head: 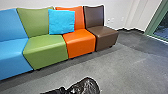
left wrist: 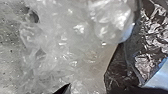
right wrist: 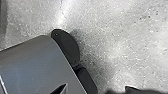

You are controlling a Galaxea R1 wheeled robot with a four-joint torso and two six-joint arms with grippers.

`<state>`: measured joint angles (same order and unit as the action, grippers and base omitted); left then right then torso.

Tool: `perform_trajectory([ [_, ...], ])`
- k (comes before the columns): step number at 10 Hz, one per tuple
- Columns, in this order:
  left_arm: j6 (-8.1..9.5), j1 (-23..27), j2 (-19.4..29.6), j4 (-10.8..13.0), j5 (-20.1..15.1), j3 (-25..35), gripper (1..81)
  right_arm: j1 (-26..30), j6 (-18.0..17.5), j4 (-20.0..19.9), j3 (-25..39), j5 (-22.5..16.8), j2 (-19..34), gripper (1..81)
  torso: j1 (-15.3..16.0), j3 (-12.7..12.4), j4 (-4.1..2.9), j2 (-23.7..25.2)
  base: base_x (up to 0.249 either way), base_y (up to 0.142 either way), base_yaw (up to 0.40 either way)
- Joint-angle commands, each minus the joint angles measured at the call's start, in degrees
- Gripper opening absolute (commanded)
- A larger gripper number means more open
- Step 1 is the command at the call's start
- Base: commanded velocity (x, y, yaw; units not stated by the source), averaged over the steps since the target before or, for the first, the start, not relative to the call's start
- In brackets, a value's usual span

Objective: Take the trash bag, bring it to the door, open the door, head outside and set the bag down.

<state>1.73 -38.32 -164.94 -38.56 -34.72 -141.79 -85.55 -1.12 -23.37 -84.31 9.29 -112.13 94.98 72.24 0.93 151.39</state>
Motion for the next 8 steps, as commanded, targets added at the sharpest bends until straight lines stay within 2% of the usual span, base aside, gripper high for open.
perform_trajectory([
  [1,0.11,7.8,-0.7,-2.0,-4.5,0.8,81.1,1.4,0.0,-0.4,0.1,-4.2,3.4,81.1,3.6,0.0,0.0,3.3,0.0,0.0,0.0],
  [2,0.11,7.9,-1.4,-2.0,-4.5,0.8,81.1,1.5,0.0,-0.4,-0.1,-4.2,3.2,81.1,4.7,0.0,0.0,3.3,0.0,0.0,0.0],
  [3,0.11,7.9,-1.9,-1.8,-4.5,0.6,81.1,1.5,0.0,-0.4,-0.1,-4.2,3.2,81.1,2.5,0.0,0.0,1.4,0.0,0.0,0.0],
  [8,-0.24,7.0,-3.7,-1.8,-4.1,0.5,81.1,1.4,0.0,-0.5,-0.8,-4.3,2.8,81.1,3.9,0.0,0.0,2.0,0.0,0.0,0.0],
])
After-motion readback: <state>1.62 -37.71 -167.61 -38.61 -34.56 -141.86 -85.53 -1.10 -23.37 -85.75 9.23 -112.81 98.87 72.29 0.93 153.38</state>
